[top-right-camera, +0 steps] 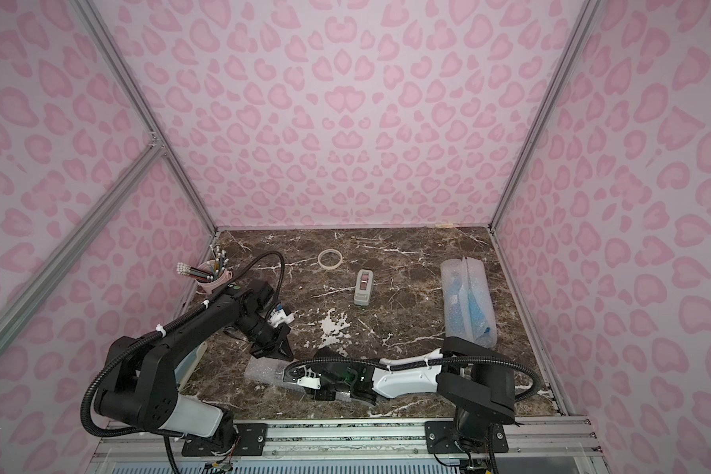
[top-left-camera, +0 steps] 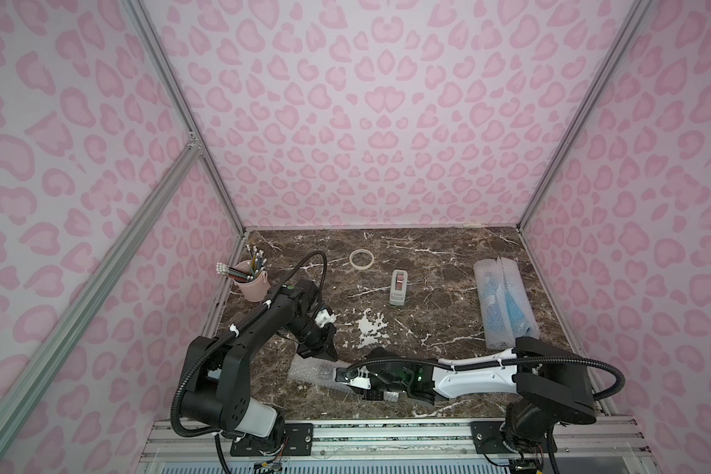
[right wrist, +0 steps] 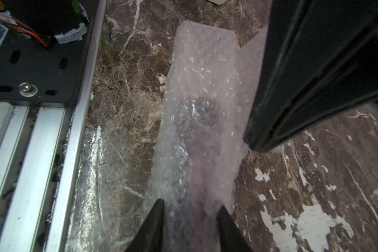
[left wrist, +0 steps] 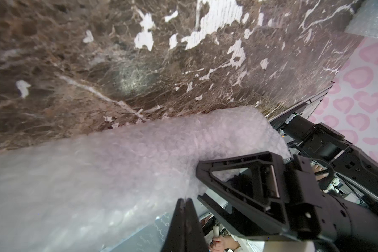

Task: Wrap wine bottles in bubble wrap
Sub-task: Adjust the bubble wrap at the center of the board, then stick the tape on the bubble wrap.

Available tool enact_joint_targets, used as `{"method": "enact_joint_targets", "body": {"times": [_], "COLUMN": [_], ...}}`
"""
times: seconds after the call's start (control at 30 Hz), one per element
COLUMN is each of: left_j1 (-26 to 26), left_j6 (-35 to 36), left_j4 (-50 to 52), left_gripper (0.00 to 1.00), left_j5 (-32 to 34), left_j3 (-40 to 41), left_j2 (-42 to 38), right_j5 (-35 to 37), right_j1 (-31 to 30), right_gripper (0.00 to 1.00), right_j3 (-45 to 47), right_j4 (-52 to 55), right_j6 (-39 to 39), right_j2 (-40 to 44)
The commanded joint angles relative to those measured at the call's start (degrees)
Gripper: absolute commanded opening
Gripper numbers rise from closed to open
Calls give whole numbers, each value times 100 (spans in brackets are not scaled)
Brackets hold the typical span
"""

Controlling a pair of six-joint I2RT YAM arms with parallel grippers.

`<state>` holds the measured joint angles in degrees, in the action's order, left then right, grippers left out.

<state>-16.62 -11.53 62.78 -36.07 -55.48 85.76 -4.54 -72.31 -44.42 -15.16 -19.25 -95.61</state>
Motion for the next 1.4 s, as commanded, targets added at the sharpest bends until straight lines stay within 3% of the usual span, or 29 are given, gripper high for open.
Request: {"method": "enact_joint_targets", "body": {"times": [0.0, 0.63, 0.83, 1.1, 1.27, 1.37], "left_j1": [-36, -194, -210, -289, -307, -307], "left_j6": [20, -302, -406, -405, -442, -482], "left_j4": [-53, -103, -47, -74, -110, -153], "left_gripper": [2, 2, 2, 2, 2, 2], "left_j5": [-101, 17, 402, 630, 641, 654], "left_j3": [45, 549, 500, 458, 468, 486], "left_j2": [71, -66, 44, 189, 193, 147], "right_j5": [67, 102, -19, -1388, -2639, -2891], "right_j1": [-10, 3, 47, 652, 1198, 1338], "right_gripper": [37, 38, 42, 58, 58, 56], "right_j3": [76, 75, 32, 210, 435, 366], "right_j4": [271, 358, 403, -99, -1164, -1680], "right_j6": [-14, 47, 107, 751, 1955, 2814], "right_j2": [-4, -115, 29, 690, 696, 438]}}
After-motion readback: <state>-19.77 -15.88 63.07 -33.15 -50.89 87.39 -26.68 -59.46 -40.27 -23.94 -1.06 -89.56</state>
